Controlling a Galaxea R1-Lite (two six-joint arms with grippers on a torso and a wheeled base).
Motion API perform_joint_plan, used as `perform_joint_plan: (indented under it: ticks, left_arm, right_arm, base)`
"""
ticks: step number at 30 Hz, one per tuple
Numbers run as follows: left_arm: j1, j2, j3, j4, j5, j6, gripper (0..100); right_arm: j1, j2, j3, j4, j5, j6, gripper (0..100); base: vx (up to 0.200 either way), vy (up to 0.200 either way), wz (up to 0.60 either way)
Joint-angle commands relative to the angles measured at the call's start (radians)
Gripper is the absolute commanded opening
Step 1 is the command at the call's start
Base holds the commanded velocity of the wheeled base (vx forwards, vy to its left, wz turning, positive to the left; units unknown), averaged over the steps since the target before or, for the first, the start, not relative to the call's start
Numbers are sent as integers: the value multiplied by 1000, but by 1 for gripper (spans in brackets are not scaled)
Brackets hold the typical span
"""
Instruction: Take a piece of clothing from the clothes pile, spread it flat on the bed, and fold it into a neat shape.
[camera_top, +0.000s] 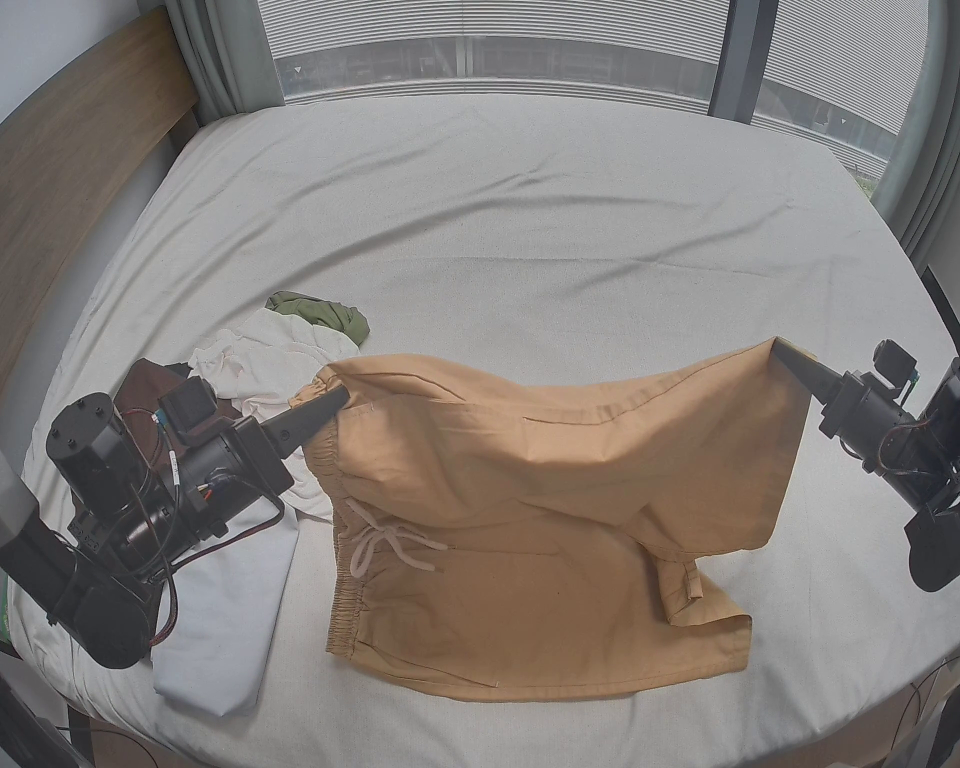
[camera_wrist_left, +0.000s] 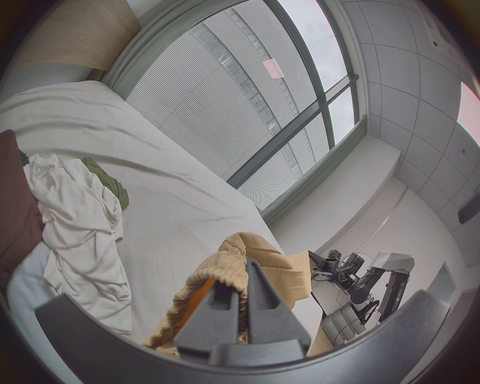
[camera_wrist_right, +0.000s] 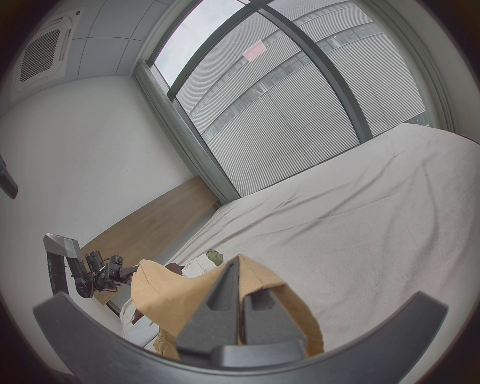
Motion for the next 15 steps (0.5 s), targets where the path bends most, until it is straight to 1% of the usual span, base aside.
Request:
perform_joint_plan:
  ticks: [1, 4, 9, 15]
  left_arm:
    - [13, -4, -9, -1, 0, -2, 0]
    - [18, -4, -10, -1, 0, -2, 0]
    - [18, -4, -10, -1, 0, -2, 0]
    - [19, -3, -9, -1, 0, -2, 0]
  right_arm:
    - [-24, -9, -10, 0, 6, 2, 0]
    - [-38, -21, -19, 0, 16, 8, 0]
    - [-62, -41, -31, 0, 25, 52, 0]
    - [-70, -40, -33, 0, 27, 54, 0]
  base:
    - [0, 0, 0]
    - [0, 0, 0]
    - [0, 0, 0]
    - [0, 0, 0]
